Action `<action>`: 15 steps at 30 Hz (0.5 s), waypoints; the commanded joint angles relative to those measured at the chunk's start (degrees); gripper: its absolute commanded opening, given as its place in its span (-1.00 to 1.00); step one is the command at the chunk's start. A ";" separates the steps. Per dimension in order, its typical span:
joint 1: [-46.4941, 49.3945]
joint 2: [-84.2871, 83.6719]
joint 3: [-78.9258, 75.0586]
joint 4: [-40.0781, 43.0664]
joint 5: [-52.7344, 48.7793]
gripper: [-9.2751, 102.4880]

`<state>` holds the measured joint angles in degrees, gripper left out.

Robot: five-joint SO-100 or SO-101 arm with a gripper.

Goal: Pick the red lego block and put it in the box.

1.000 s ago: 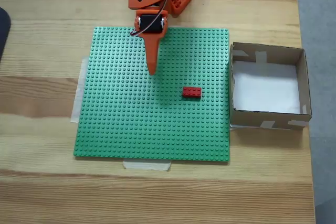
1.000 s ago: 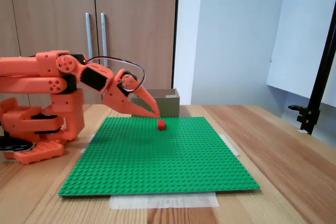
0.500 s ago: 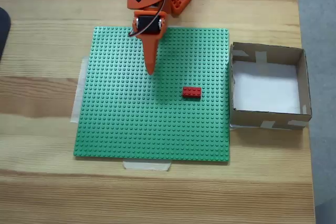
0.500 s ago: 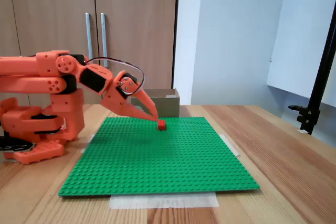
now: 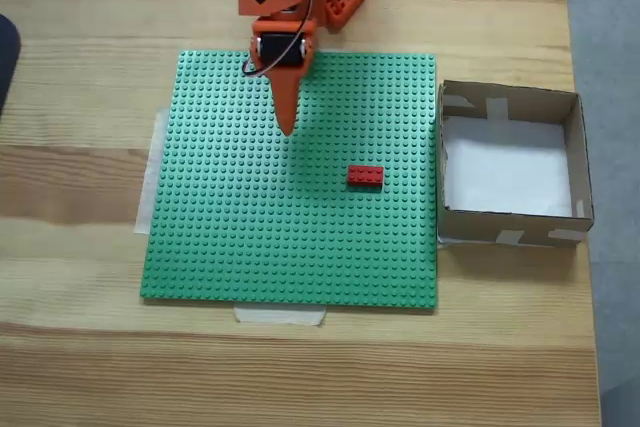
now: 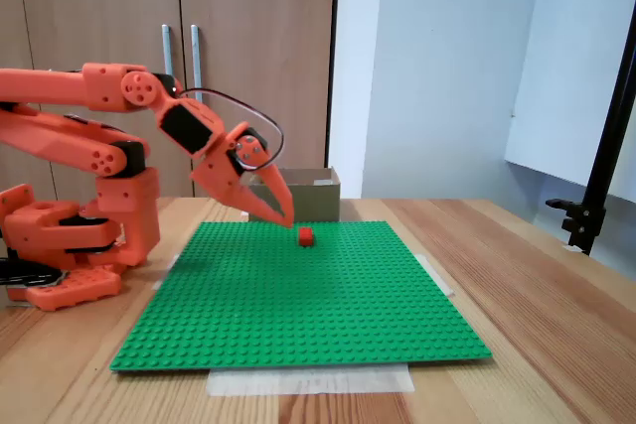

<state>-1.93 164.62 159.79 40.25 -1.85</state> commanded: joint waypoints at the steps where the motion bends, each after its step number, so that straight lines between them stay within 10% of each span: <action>1: -1.05 -4.57 -8.88 2.11 1.85 -0.85; 15: -4.83 -22.41 -32.52 13.36 7.38 -0.85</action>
<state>-6.15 144.14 132.63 52.47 4.75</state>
